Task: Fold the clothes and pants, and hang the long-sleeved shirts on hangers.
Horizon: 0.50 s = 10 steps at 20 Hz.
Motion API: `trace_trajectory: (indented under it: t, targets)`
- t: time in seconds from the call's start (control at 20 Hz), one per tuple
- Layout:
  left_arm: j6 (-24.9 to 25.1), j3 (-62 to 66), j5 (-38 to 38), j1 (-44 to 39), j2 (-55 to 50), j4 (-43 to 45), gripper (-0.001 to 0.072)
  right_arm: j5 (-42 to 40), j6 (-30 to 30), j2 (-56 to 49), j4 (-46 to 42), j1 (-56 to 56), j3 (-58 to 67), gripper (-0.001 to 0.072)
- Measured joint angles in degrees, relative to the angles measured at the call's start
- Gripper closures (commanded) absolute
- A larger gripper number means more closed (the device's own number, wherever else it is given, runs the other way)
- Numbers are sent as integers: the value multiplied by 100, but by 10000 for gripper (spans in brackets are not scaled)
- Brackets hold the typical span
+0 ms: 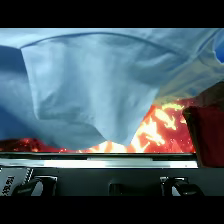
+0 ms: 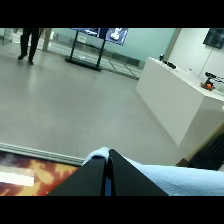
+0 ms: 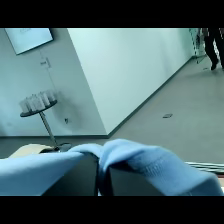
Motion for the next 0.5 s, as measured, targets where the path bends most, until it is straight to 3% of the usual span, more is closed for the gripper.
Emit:
trace_trajectory:
  t: [0.25, 0.5]
  targets:
    - [293, -61, -372, -146, -942, 92, 693, -960, 1178, -739, -186, 0, 79, 671]
    - [957, -94, -308, -809, -3086, 96, 693, -2275, 1755, -2568, -627, 0, -4, 671]
